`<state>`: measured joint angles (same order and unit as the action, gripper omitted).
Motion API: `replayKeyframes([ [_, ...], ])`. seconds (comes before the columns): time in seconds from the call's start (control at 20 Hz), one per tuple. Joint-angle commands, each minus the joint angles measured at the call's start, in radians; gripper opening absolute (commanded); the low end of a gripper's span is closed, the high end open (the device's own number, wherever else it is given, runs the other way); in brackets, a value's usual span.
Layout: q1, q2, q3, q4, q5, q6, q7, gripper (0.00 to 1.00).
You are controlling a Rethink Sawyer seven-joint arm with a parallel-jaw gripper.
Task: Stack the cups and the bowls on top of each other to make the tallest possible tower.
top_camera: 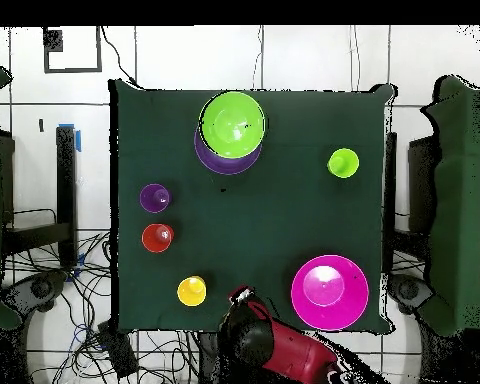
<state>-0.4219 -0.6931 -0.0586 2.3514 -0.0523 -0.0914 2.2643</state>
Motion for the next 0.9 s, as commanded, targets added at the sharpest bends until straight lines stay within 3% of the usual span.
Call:
replayKeyframes([
  [0.05, 0.053, 0.0, 0.081, -0.192, 0.051, 0.174, 0.046, 1.0],
  [0.4, 0.059, -0.026, 0.095, -0.239, 0.058, 0.278, 0.062, 1.0],
  [0.7, 0.029, 0.009, 0.121, -0.311, 0.014, 0.309, 0.011, 1.0],
  [0.9, 0.044, -0.024, 0.111, -0.339, 0.007, 0.376, -0.003, 1.0],
])
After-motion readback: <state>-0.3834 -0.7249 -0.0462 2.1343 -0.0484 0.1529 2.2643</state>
